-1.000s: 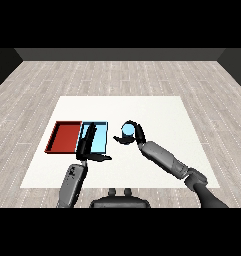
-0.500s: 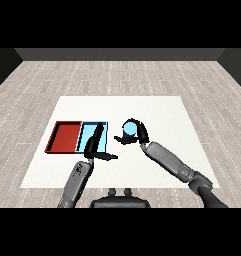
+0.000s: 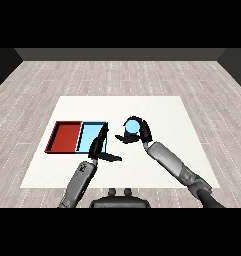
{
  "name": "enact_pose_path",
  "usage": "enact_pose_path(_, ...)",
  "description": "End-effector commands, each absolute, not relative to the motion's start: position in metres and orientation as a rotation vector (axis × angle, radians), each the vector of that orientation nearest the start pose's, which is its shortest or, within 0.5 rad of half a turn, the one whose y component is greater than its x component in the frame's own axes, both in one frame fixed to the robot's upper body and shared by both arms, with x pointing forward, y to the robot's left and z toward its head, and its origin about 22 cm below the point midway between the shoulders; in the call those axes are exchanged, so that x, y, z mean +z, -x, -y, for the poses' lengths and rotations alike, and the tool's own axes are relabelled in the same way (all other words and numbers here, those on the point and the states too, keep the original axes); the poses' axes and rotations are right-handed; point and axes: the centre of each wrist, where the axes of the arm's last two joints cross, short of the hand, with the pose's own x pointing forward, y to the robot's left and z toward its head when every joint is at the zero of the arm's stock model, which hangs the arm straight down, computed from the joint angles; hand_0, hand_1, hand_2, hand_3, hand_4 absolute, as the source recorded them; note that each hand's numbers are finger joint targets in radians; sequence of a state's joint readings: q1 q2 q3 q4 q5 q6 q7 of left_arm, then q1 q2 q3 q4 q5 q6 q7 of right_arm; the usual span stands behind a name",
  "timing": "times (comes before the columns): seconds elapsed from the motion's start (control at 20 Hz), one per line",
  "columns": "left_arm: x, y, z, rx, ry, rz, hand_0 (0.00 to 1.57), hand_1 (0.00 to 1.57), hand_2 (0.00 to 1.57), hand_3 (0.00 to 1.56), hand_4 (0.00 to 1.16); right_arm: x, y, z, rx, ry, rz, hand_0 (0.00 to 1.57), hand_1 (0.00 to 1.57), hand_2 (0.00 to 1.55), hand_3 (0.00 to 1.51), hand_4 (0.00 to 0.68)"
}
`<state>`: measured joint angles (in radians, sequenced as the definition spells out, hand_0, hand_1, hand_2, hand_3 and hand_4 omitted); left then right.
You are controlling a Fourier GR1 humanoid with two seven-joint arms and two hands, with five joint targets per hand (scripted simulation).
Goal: Pick the blue can and put it in the blue box
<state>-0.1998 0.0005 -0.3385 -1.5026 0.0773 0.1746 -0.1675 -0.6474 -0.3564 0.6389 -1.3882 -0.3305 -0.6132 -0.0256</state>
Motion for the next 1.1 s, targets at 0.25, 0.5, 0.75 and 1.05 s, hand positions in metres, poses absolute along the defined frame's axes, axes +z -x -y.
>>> enact_pose_path(0.25, 0.042, -0.275, -0.111, -0.168, 0.287, 1.82, 0.0, 0.0, 0.0, 0.0, 0.0, 0.094, -0.302, 0.117, 0.324, 0.061, 1.865, 1.45, 1.45, 1.44, 1.38, 0.586)
enact_pose_path(0.5, 0.038, -0.275, -0.097, -0.179, 0.23, 1.819, 0.0, 0.0, 0.0, 0.0, 0.0, 0.092, -0.317, 0.114, 0.358, 0.039, 1.842, 1.48, 1.48, 1.45, 1.38, 0.573)
enact_pose_path(0.75, 0.012, -0.292, -0.102, -0.186, 0.226, 1.778, 0.0, 0.0, 0.0, 0.0, 0.0, 0.097, -0.308, 0.09, 0.368, 0.015, 1.869, 1.48, 1.48, 1.46, 1.39, 0.593)
enact_pose_path(1.05, 0.003, -0.28, -0.103, -0.185, 0.227, 1.733, 0.0, 0.0, 0.0, 0.0, 0.0, 0.113, -0.3, 0.104, 0.348, 0.038, 1.869, 1.49, 1.49, 1.46, 1.39, 0.573)
